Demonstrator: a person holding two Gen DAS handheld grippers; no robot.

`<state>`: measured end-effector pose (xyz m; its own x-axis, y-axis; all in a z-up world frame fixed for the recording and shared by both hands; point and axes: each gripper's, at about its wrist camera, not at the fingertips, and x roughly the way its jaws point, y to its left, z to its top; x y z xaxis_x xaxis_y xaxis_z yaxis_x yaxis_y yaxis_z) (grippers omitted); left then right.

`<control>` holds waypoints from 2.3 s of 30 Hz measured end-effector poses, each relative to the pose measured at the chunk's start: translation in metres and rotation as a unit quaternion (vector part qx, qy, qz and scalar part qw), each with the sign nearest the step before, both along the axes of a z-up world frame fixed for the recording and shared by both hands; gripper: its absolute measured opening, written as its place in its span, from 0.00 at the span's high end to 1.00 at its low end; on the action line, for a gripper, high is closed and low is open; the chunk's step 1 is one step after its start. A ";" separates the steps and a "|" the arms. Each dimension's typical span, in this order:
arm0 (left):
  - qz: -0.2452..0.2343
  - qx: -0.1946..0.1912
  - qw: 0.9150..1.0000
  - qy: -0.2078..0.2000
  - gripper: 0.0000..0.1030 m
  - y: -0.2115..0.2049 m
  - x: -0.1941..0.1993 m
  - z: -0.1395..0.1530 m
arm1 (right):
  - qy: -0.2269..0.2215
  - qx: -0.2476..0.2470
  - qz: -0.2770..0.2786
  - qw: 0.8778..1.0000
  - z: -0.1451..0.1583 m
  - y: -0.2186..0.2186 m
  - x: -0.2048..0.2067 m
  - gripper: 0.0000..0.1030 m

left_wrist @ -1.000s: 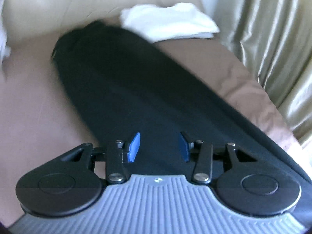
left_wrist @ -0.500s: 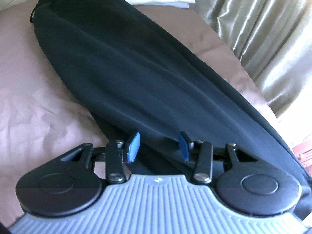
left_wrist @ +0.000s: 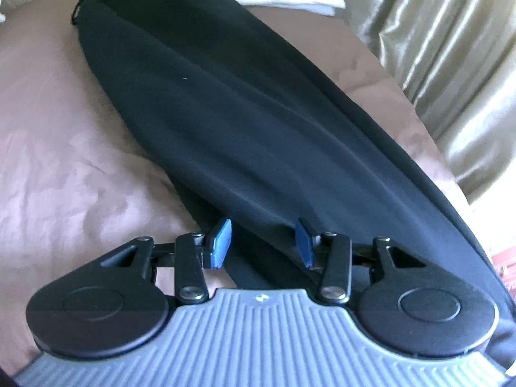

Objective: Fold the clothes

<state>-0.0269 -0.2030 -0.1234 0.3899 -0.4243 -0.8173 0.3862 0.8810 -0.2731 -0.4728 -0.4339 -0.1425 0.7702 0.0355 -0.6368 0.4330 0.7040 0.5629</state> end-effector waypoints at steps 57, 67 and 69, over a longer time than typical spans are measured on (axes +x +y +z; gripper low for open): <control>-0.186 0.180 0.966 0.008 0.17 -0.063 -0.053 -0.021 | 0.021 0.157 0.012 0.987 -0.043 -0.041 -0.012 0.37; -0.136 0.115 0.984 -0.002 0.20 -0.030 -0.037 0.009 | -0.011 0.137 -0.050 0.989 -0.057 -0.031 0.034 0.88; -0.128 0.133 0.983 -0.019 0.20 -0.036 -0.045 0.015 | -0.011 0.085 -0.046 0.995 -0.041 -0.017 0.046 0.88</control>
<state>-0.0720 -0.2389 -0.1080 0.3303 -0.2867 -0.8993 0.6107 0.7914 -0.0280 -0.4273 -0.4507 -0.1839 0.7892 0.0701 -0.6101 0.4772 0.5554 0.6811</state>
